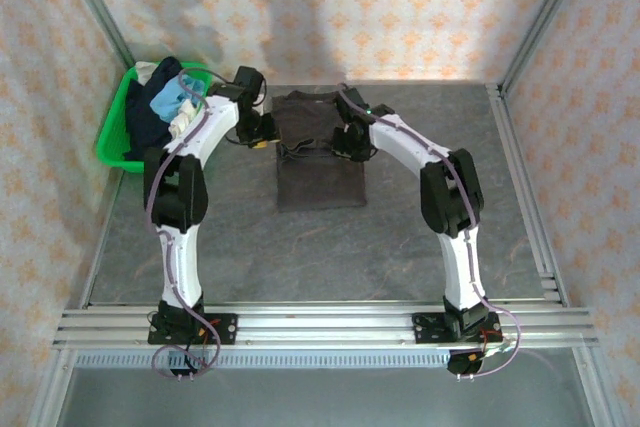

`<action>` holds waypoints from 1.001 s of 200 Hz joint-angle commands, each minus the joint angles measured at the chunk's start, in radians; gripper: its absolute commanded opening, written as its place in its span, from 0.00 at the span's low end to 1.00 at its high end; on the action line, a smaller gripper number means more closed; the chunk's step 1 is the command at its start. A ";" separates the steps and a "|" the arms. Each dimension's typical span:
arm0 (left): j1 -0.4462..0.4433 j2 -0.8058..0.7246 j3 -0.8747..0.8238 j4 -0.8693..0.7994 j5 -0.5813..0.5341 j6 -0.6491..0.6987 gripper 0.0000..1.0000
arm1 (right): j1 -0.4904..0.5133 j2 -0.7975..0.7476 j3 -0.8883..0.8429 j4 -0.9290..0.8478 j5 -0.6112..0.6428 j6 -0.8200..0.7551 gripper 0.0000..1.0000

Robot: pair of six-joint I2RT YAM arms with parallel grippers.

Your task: Fold and stack the t-shirts

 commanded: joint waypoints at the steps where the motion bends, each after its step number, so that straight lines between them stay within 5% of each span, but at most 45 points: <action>1: -0.047 -0.093 -0.054 0.018 -0.094 0.051 0.37 | -0.016 0.077 0.087 -0.014 0.054 -0.019 0.24; 97: -0.103 -0.040 -0.135 0.052 -0.107 0.102 0.32 | -0.043 0.379 0.584 -0.199 0.094 -0.030 0.22; 148: -0.124 0.142 0.039 -0.032 -0.056 0.171 0.26 | -0.059 0.422 0.739 -0.229 0.056 -0.025 0.21; 172: -0.123 0.236 0.166 -0.063 -0.050 0.155 0.25 | -0.054 0.319 0.672 -0.231 0.079 -0.038 0.21; 200: -0.107 0.306 0.279 -0.068 -0.008 0.085 0.15 | -0.037 0.120 0.374 -0.109 0.108 -0.055 0.21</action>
